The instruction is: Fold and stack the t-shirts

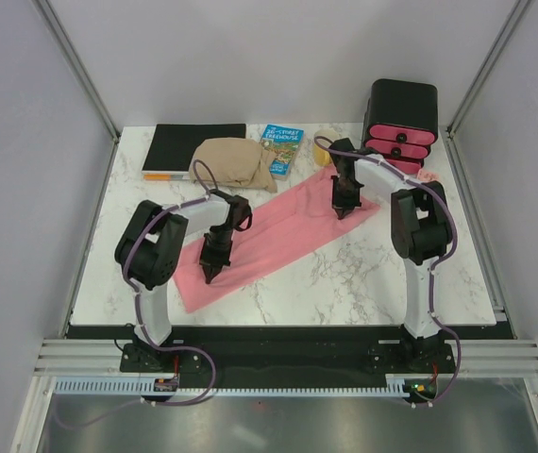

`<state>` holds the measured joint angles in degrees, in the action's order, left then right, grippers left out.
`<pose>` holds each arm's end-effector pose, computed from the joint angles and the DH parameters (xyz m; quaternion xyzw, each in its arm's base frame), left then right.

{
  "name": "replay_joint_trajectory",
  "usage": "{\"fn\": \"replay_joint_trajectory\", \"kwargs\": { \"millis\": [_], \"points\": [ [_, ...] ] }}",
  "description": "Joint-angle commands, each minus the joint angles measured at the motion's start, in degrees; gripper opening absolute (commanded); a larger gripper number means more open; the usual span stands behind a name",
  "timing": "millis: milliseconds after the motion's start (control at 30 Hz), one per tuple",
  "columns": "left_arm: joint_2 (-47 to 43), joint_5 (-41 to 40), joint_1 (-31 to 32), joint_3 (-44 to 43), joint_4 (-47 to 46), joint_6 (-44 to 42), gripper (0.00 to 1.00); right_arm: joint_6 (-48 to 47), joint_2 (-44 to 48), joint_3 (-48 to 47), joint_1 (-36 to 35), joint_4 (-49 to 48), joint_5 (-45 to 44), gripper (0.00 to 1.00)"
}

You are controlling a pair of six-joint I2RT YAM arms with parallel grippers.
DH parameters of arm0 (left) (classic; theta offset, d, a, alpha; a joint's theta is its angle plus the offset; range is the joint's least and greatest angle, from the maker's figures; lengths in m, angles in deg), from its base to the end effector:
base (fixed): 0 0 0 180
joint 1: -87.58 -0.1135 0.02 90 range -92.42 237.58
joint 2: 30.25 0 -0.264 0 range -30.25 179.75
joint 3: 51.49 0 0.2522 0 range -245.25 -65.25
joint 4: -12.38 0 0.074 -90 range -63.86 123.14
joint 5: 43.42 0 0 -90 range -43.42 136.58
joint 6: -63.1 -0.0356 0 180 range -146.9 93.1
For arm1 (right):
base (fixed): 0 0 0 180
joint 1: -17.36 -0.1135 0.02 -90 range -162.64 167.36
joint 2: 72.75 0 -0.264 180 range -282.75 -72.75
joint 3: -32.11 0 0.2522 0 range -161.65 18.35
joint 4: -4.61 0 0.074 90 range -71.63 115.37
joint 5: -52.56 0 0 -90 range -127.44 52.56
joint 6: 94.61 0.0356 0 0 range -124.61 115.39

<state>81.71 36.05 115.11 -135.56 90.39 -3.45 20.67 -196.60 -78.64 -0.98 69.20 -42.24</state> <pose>0.2795 -0.1383 0.1355 -0.0478 -0.9851 -0.1413 0.0852 0.4148 0.1344 0.1686 0.0646 0.9913 0.0011 0.1149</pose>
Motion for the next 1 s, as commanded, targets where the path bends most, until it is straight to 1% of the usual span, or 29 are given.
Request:
{"fn": "replay_joint_trajectory", "kwargs": {
  "millis": [0, 167, 300, 333, 567, 767, 967],
  "points": [
    [-0.87, 7.62, 5.24, 2.19, -3.87, 2.92, 0.02, -4.18, -2.53, -3.02, 0.42, 0.59, 2.06, 0.02],
    [0.27, 9.91, 10.43, 2.54, -4.04, 4.86, 0.02, -4.54, -4.72, -4.34, 0.42, 0.59, 1.28, 0.03],
    [0.27, 10.26, 15.87, 2.45, -4.31, 6.35, 0.02, -4.97, -6.13, -6.45, 0.42, 0.59, 0.58, 0.03],
    [0.27, 11.91, 16.67, 2.45, -4.31, 6.96, 0.02, -5.24, -6.4, -6.98, 0.42, 0.85, 0.32, 0.03],
    [0.8, 14.48, 23.52, 2.63, -5.27, 8.02, 0.02, -4.89, -7.98, -10.15, 0.77, 2.08, -1.7, 0.03],
    [0.1, 15.53, 25.91, 2.63, -6.24, 8.55, 0.02, -4.89, -8.86, -11.64, 2.0, 2.26, -2.23, 0.04],
    [-0.25, 16.94, 26.96, 1.84, -7.38, 8.29, 0.02, -4.97, -10.35, -13.75, 3.23, 2.26, -2.14, 0.05]
  ]
}}
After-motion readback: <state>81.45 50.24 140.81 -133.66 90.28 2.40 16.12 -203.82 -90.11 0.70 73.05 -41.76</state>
